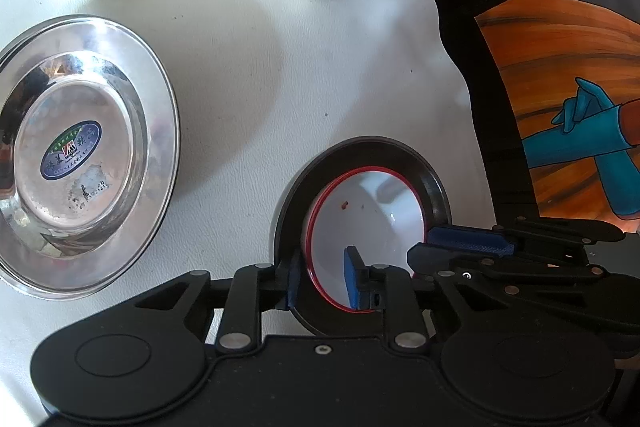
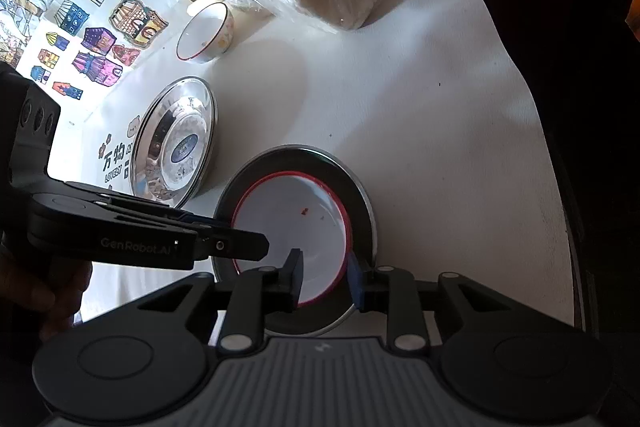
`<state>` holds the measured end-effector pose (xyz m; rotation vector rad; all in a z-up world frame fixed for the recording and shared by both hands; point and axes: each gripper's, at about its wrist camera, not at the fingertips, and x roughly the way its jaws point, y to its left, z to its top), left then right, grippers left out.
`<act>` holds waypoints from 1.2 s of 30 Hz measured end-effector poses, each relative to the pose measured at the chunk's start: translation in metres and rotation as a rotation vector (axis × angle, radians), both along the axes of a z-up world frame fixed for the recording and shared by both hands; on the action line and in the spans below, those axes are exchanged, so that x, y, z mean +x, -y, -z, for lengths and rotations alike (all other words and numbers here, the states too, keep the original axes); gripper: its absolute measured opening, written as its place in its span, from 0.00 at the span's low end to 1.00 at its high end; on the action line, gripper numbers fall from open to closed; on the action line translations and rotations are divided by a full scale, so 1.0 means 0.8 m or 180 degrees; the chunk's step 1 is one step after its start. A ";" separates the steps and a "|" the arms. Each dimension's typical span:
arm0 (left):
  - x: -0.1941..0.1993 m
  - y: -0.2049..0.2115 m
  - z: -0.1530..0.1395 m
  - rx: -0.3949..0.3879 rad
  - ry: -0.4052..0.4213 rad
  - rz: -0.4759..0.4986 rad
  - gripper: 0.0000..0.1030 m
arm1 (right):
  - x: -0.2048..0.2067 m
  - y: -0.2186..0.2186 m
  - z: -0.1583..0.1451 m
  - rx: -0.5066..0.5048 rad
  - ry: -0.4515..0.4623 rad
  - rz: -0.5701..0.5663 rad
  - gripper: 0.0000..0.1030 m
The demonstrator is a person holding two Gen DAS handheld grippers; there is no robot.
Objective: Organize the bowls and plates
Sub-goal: 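Lower the white bowl into the small steel bowl and open both tools, then move both tools to the rim of the other red-rimmed white bowl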
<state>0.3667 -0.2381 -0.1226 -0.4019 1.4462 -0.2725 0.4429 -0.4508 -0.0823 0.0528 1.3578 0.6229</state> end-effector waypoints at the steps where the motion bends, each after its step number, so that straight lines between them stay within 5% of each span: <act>1: 0.000 0.000 0.000 -0.0001 0.0007 -0.0001 0.24 | 0.000 0.000 -0.001 0.0002 0.0005 -0.0005 0.28; 13: -0.014 -0.017 -0.028 -0.0071 0.0170 0.0005 0.34 | -0.005 0.008 -0.015 0.0017 0.0100 0.0053 0.32; 19: -0.016 -0.025 -0.055 -0.0014 0.0346 -0.0034 0.65 | -0.007 0.010 -0.024 0.0035 0.0192 0.0084 0.34; 21: -0.016 -0.031 -0.062 0.0028 0.0406 -0.0089 0.78 | -0.005 0.010 -0.028 0.0052 0.0225 0.0074 0.43; 27: -0.016 -0.051 -0.075 0.0162 0.0485 -0.0303 0.98 | 0.000 0.004 -0.036 0.0068 0.0321 0.0068 0.70; 32: -0.021 -0.072 -0.078 0.0139 0.0485 -0.0490 0.99 | 0.003 -0.003 -0.041 0.0048 0.0439 0.0089 0.94; 36: -0.029 -0.085 -0.085 0.0106 0.0698 -0.0648 0.99 | 0.008 -0.009 -0.043 0.0037 0.0515 0.0136 1.00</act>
